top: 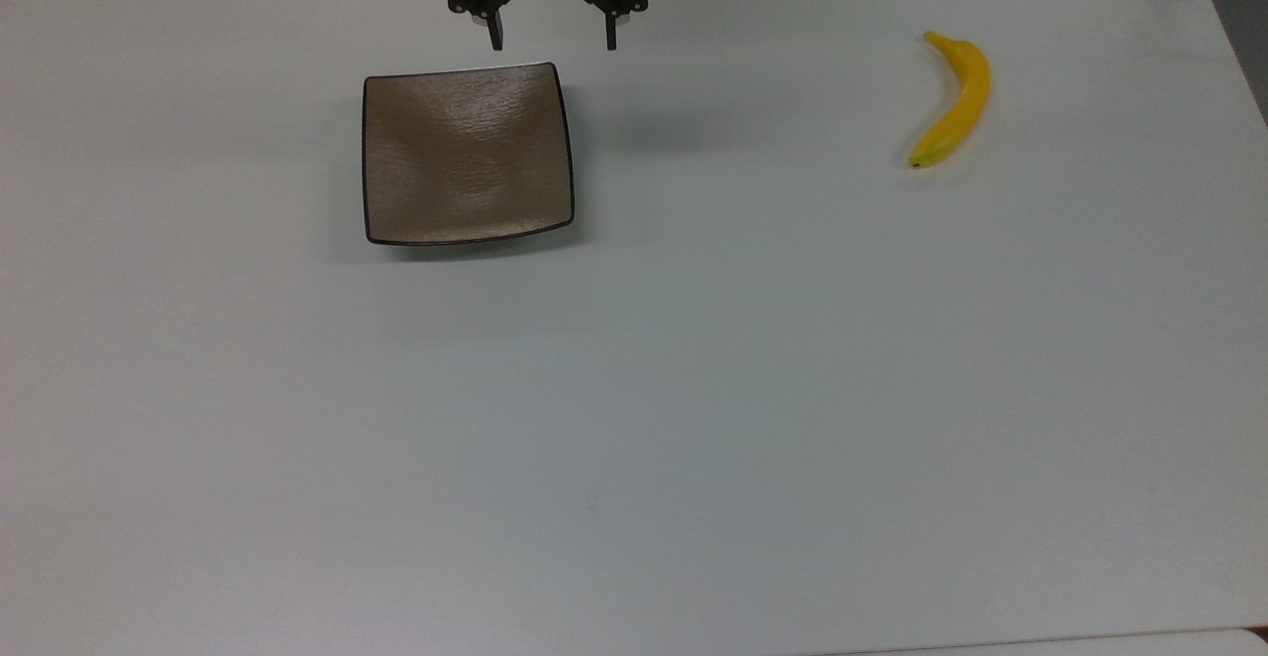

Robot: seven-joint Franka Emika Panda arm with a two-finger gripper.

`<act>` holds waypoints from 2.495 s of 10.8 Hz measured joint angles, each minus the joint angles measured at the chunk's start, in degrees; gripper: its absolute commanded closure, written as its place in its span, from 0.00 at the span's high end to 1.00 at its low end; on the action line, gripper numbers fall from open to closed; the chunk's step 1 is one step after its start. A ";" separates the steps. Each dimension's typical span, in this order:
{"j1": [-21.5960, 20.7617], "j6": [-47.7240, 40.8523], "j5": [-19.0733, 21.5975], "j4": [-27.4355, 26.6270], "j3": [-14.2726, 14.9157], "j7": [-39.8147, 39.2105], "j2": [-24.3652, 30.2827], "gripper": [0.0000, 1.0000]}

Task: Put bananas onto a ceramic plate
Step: 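Move the open gripper from above the plate toward the yellow banana, then lower the gripper onto the banana and close it around the middle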

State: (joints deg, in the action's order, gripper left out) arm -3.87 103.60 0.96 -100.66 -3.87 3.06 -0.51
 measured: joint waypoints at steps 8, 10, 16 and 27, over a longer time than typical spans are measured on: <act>0.47 0.00 -0.23 0.01 0.00 -0.31 0.09 1.00; 0.51 0.00 -0.23 0.00 0.00 -0.32 0.08 1.00; 0.51 0.25 1.17 -0.19 -0.51 0.60 -1.35 1.00; -4.94 4.13 2.99 -2.44 -15.91 29.61 -4.21 1.00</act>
State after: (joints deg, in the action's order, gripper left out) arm -8.81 107.74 3.95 -103.10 -19.78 32.67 -4.72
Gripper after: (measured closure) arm 0.000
